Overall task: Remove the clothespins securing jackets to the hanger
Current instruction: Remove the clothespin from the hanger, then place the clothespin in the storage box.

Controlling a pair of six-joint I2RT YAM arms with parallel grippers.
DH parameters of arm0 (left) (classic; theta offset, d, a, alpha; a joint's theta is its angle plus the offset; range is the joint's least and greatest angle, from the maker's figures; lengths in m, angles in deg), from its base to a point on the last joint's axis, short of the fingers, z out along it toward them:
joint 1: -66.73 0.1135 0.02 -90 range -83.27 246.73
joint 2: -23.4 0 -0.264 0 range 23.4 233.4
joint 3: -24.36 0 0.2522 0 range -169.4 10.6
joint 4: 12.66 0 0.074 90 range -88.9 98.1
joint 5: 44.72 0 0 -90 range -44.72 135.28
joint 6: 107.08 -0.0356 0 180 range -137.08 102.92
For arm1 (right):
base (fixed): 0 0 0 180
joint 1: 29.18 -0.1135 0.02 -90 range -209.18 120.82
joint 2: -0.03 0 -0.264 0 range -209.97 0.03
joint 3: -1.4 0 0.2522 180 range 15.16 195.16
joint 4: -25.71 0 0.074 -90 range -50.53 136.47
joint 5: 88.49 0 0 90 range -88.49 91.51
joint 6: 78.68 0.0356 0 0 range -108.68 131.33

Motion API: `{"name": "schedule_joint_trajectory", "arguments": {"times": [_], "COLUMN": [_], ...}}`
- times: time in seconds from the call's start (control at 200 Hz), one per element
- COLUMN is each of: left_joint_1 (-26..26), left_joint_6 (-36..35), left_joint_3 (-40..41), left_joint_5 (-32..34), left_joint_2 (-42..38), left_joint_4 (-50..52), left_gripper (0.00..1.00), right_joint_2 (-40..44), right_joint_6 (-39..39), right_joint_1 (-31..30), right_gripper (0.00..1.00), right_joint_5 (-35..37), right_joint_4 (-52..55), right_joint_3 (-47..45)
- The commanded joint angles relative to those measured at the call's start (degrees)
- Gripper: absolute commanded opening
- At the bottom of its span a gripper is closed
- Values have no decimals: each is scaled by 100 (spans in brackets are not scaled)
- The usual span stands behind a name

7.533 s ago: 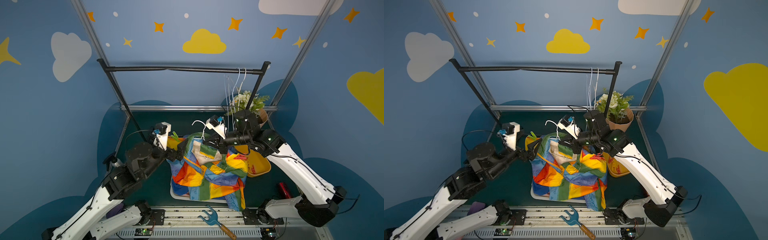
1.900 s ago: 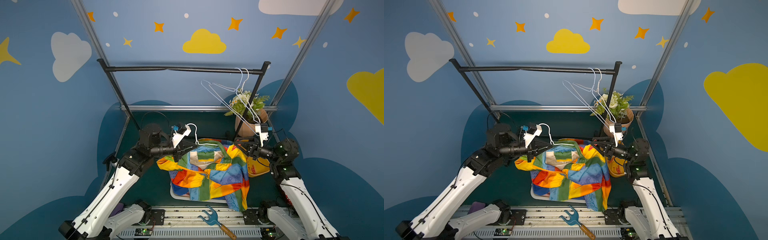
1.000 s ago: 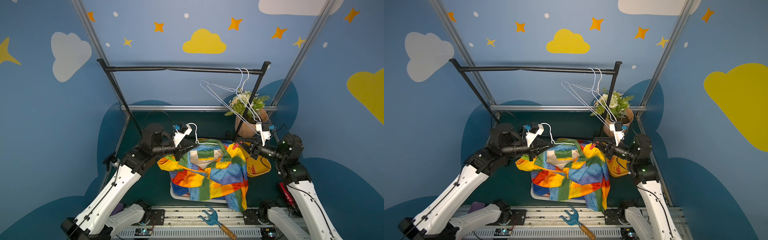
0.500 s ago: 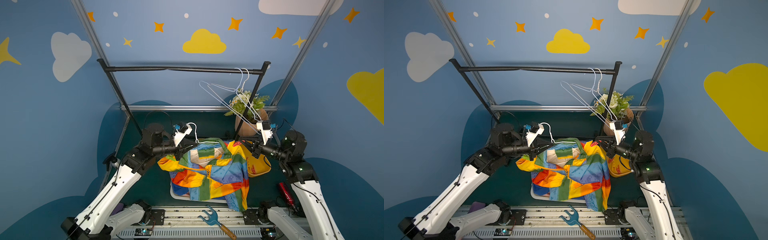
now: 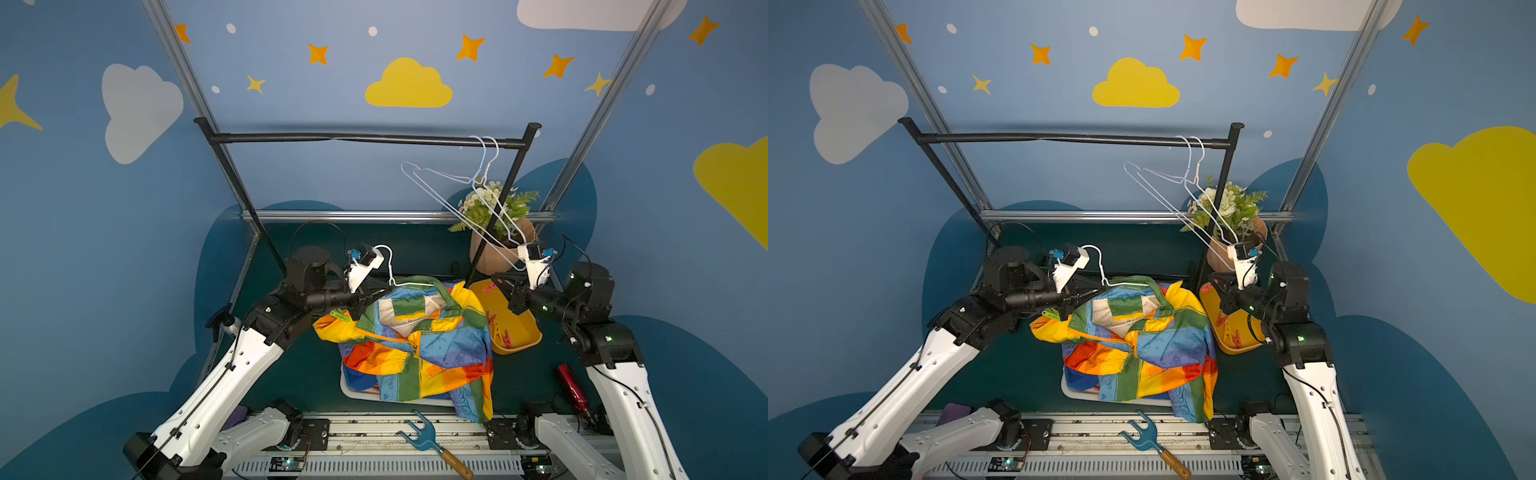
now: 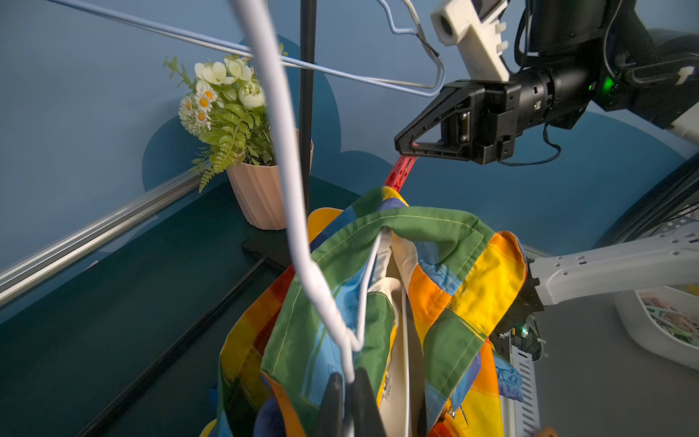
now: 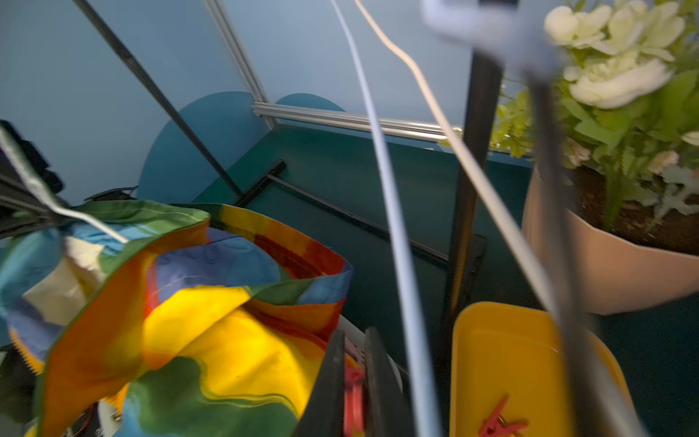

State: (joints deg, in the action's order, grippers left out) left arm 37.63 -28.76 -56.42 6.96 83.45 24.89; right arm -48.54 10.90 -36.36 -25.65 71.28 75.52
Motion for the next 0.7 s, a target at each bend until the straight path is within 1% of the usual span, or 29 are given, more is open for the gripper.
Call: {"name": "schedule_joint_trajectory", "arguments": {"times": [0.0, 0.08, 0.14, 0.19, 0.25, 0.325, 0.461, 0.481, 0.506, 0.561, 0.581, 0.601, 0.631, 0.646, 0.671, 0.696], "left_joint_1": [19, 19, 10, -5, -7, -30, -86, -94, -106, -131, -148, -142, -140, -146, -151, -153], "left_joint_6": [60, 100, 130, 140, 149, 149, 141, 140, 132, 122, 114, 114, 105, 105, 100, 96], "left_joint_3": [10, 9, 5, 4, 5, -16, -21, -22, -21, -29, -30, -30, -38, -39, -39, -43], "left_joint_5": [-86, -116, -148, -157, -182, -190, -197, -201, -202, -188, -184, -176, -162, -158, -158, -145], "left_joint_2": [-37, -54, -56, -55, -43, -37, -40, -54, -47, -56, -61, -60, -55, -56, -47, -51], "left_joint_4": [-122, -158, -183, -214, -235, -239, -263, -264, -267, -262, -265, -260, -254, -252, -237, -235], "left_gripper": [4, 4, 4, 4, 4, 4, 4, 4, 4, 4, 4, 4, 4, 4, 4, 4], "right_joint_2": [-182, -296, -402, -595, -902, -1244, -1733, -1799, -1870, -2030, -2098, -2134, -2171, -2161, -2125, -2048], "right_joint_6": [-373, -342, -124, 38, 191, 442, 626, 660, 689, 708, 738, 749, 754, 748, 737, 724], "right_joint_1": [-101, -164, -225, -246, -250, -232, -157, -140, -107, -28, -13, -5, -12, -11, -28, -44], "right_gripper": [0, 0, 0, 0, 0, 0, 0, 3, 9, 18, 23, 31, 49, 55, 60, 62], "right_joint_5": [1131, 1783, 2251, 2726, 3109, 3357, 3435, 3473, 3481, 3367, 3349, 3334, 3314, 3314, 3311, 3311], "right_joint_4": [404, 376, 290, 273, 295, 223, 63, 58, 33, 10, 50, 100, 157, 171, 176, 160], "right_joint_3": [-191, -402, -556, -652, -730, -834, -937, -945, -952, -967, -946, -918, -891, -879, -881, -890]}}
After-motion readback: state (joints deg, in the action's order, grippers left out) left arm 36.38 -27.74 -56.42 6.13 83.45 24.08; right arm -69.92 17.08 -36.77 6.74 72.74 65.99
